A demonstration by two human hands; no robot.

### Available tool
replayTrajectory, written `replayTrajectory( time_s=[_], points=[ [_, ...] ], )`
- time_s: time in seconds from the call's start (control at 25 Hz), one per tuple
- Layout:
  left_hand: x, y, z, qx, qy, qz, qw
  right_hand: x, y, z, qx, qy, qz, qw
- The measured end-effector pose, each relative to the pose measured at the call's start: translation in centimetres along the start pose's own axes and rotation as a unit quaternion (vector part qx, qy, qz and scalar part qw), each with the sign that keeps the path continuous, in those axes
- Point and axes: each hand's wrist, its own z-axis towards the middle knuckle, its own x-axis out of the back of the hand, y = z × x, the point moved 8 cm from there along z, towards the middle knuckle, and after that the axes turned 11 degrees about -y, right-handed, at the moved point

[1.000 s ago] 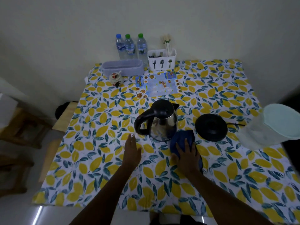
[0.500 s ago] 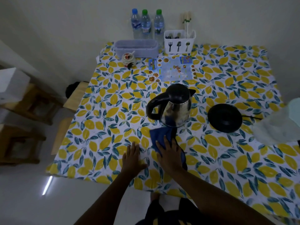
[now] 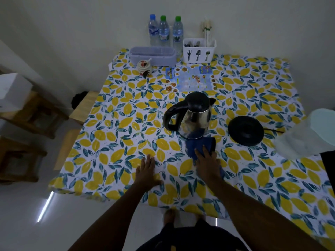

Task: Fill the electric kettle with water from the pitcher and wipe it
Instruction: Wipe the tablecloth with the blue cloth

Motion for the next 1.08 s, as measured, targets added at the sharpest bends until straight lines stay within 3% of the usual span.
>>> replayTrajectory(
  time_s=[0.08,0.2,0.32,0.4,0.48,0.6,0.76,0.92,1.08],
  points=[
    [0.0,0.1,0.0,0.002,0.002,0.001,1.0,0.0,-3.3,0.1,0.009,-0.012,0.007,1.0],
    [0.1,0.0,0.0,0.003,0.008,0.006,1.0,-2.6,-6.5,-3.0,0.106,-0.028,-0.029,0.994],
    [0.2,0.1,0.0,0.003,0.009,0.011,1.0,-4.8,-5.2,-6.2,0.193,-0.047,-0.088,0.976],
    [0.1,0.0,0.0,0.001,0.006,0.009,1.0,-4.7,-2.6,-6.5,0.199,-0.035,-0.095,0.975],
    [0.1,0.0,-0.1,-0.004,0.001,0.004,1.0,-3.9,1.0,-4.7,0.143,-0.028,-0.078,0.986],
    [0.1,0.0,0.0,-0.002,-0.002,0.007,1.0,-1.7,6.7,0.3,-0.01,-0.021,-0.033,0.999],
    [0.0,0.0,0.1,-0.003,-0.004,0.009,1.0,0.2,6.6,3.6,-0.125,-0.016,0.084,0.989],
    [0.0,0.0,0.1,-0.004,0.0,0.011,1.0,-1.1,-1.0,0.0,-0.034,-0.007,0.022,0.999],
    [0.1,0.2,-0.1,-0.002,0.005,0.016,1.0,-4.4,-4.8,-6.7,0.12,-0.007,-0.028,0.992]
  ],
)
